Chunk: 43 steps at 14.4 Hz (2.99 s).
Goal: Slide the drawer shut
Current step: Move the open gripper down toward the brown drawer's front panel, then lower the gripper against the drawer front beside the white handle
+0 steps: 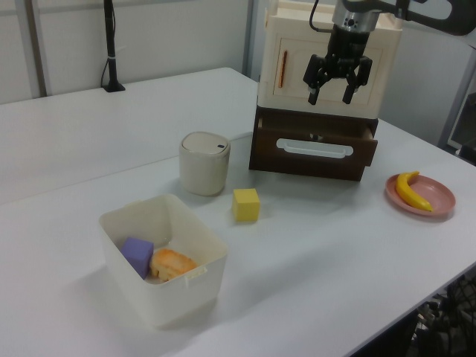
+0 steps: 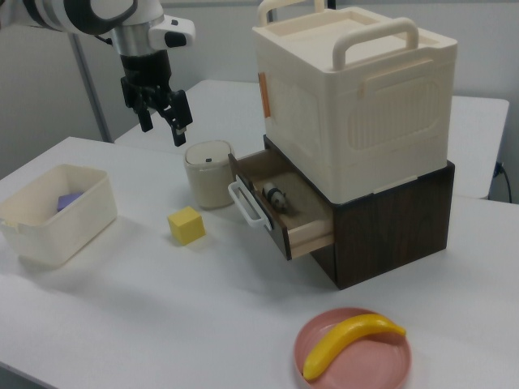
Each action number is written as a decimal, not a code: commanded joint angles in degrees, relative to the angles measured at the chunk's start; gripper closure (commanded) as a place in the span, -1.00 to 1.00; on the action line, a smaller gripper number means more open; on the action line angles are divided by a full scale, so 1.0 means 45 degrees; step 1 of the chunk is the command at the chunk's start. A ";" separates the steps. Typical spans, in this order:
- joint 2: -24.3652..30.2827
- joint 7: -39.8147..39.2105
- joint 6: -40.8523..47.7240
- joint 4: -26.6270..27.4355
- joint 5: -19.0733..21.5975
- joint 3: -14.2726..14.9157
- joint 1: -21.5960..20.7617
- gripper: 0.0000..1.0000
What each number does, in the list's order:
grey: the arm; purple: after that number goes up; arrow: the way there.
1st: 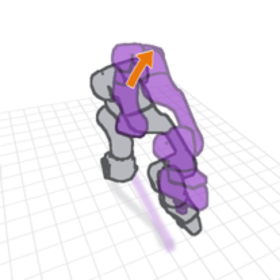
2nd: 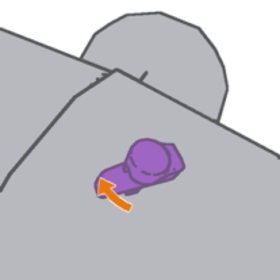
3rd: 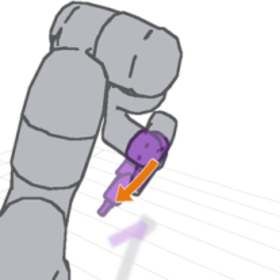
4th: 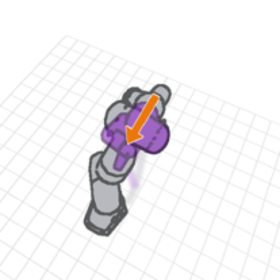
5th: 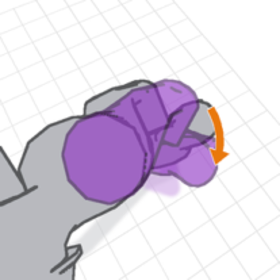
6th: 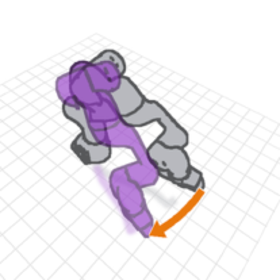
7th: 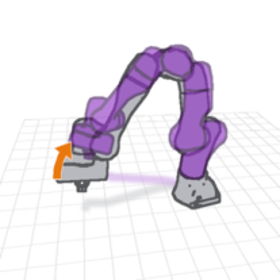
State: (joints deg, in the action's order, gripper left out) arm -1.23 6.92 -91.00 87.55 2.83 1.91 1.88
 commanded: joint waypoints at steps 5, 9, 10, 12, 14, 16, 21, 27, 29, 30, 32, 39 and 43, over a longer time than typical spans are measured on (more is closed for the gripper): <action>-0.0118 -0.0210 0.0476 -0.0257 0.0269 -0.0013 0.0012 -1.00; -0.0118 -0.0209 0.0476 -0.0237 0.0250 -0.0052 -0.0027 -1.00; -0.0118 -0.0209 0.0476 -0.0237 0.0250 -0.0052 -0.0046 -1.00; -0.0118 -0.0268 0.0476 -0.0237 0.0250 -0.0052 -0.0046 -1.00; -0.0137 -0.0229 0.0476 -0.0218 0.0231 -0.0052 -0.0046 -1.00; -0.0137 -0.0209 0.0476 -0.0218 0.0191 -0.0052 -0.0046 -0.63; -0.0800 -0.0131 -0.0031 -0.0198 0.0289 -0.0072 -0.0066 0.96; -0.2439 0.2109 -0.0793 0.0211 0.0309 -0.0033 -0.0280 0.88; -0.3161 0.2718 -0.0930 0.0193 0.0173 -0.0013 -0.0320 0.88; -0.3319 0.3030 -0.1375 0.0270 0.0172 -0.0013 -0.0300 0.88; -0.3437 0.3927 -0.2333 0.0504 0.0172 0.0025 -0.0222 0.88; -0.4043 0.4790 -0.3762 0.0368 0.0152 0.0397 -0.0164 0.88; -0.4160 0.4810 -0.3958 0.0134 0.0191 0.0611 -0.0144 0.88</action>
State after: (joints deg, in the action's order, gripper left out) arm -20.27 27.50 -107.25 88.12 3.20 3.58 1.58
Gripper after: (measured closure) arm 0.938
